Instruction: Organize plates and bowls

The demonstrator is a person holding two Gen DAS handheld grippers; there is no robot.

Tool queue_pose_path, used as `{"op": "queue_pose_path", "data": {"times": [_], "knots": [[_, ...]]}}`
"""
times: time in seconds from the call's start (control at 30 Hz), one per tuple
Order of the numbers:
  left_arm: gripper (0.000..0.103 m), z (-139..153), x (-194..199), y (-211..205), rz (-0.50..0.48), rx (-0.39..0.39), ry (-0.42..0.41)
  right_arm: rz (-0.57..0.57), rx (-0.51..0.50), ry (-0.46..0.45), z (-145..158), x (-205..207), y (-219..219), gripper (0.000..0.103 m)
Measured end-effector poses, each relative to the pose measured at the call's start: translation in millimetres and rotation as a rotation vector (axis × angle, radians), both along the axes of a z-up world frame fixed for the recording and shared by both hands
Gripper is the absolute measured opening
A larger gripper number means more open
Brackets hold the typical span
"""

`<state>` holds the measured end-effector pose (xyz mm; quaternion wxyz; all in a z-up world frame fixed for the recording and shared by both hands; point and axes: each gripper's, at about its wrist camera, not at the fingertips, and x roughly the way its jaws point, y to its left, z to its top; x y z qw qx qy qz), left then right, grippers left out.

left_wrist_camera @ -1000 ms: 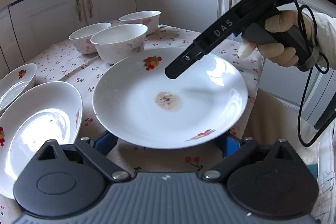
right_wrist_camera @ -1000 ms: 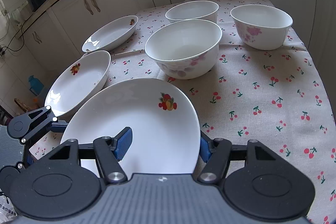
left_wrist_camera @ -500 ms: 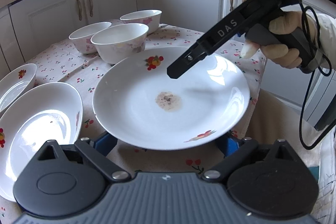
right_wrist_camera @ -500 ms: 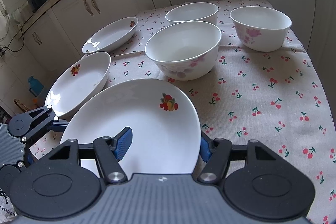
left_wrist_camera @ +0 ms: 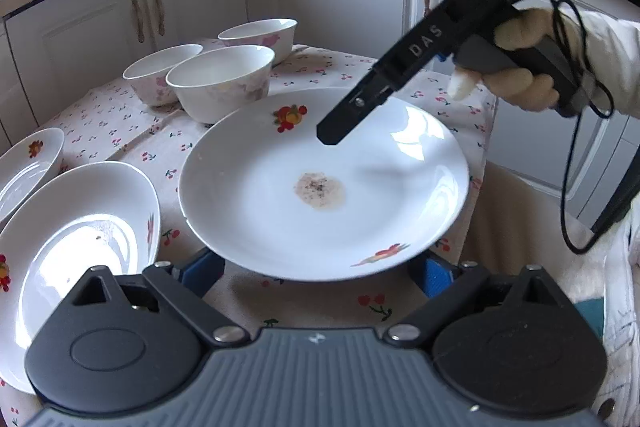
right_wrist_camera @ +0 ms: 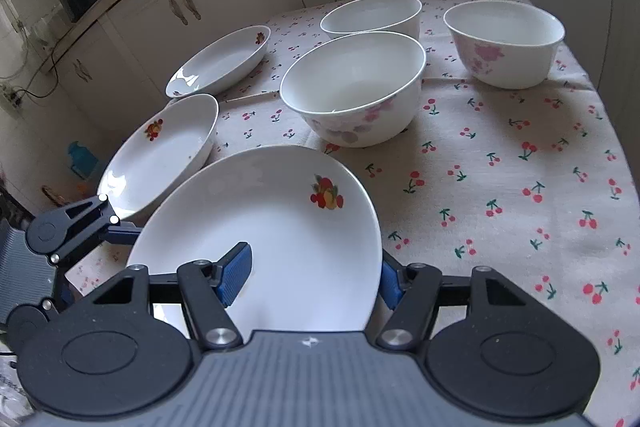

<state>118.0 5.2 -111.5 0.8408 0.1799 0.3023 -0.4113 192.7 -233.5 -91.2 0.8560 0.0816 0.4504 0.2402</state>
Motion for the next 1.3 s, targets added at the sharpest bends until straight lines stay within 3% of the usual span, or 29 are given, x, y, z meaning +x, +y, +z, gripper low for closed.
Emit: {"op": "queue_pose_path", "data": {"times": [0.43,0.83,1.3], "knots": [[0.097,-1,7,2,-0.031,-0.027,0.030,0.054,0.040,0.046,1,21,-3,0.070],[0.097,5,4,2,-0.025,-0.023,0.017,0.071,-0.011,0.002,14,15,3,0.070],[0.097,36,-5,36,0.065,-0.048,0.010,0.149,-0.037,-0.050,43,21,43,0.070]]}}
